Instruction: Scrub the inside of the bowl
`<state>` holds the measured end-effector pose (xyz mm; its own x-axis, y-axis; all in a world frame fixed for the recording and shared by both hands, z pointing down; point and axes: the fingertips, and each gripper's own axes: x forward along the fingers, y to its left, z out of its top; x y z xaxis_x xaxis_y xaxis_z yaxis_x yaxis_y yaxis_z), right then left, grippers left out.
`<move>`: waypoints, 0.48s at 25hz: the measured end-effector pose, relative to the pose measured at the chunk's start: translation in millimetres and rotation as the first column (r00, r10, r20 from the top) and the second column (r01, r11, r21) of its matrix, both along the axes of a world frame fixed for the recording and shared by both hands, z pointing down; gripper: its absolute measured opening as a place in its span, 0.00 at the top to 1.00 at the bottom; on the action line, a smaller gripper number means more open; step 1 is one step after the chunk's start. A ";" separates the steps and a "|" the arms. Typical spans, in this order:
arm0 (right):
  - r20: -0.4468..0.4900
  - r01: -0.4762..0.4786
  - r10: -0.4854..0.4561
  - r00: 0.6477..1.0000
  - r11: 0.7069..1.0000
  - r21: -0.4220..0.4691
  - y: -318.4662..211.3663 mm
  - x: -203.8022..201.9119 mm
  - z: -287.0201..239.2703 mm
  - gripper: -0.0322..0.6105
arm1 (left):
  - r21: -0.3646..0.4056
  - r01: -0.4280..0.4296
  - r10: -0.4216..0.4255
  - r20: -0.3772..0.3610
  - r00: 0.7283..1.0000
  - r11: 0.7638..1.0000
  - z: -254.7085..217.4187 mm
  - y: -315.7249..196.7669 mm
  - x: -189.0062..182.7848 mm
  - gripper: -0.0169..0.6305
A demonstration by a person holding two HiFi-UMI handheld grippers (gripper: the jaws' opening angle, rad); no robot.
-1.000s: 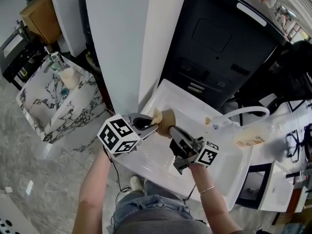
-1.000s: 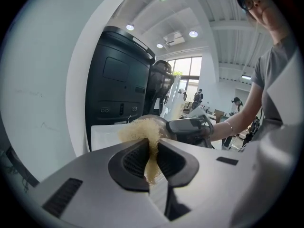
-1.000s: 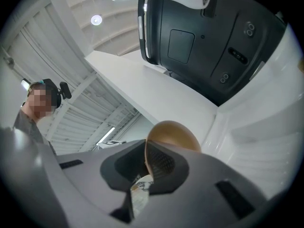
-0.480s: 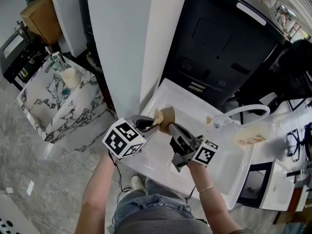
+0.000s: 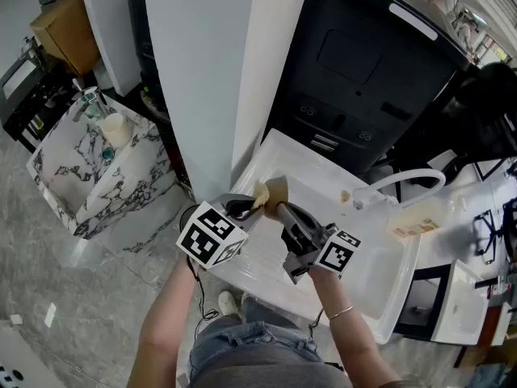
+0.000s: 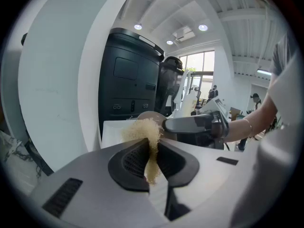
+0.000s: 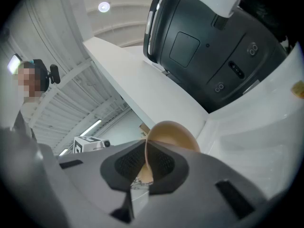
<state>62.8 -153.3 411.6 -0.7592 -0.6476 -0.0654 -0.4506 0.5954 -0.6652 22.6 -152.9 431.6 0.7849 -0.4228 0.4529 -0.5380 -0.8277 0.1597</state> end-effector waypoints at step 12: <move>-0.114 -0.016 0.017 0.993 1.000 0.010 4.1 -11.3 5.7 0.92 | 0.005 0.072 -0.072 0.016 0.997 0.997 5.9 9.1 -5.5 0.91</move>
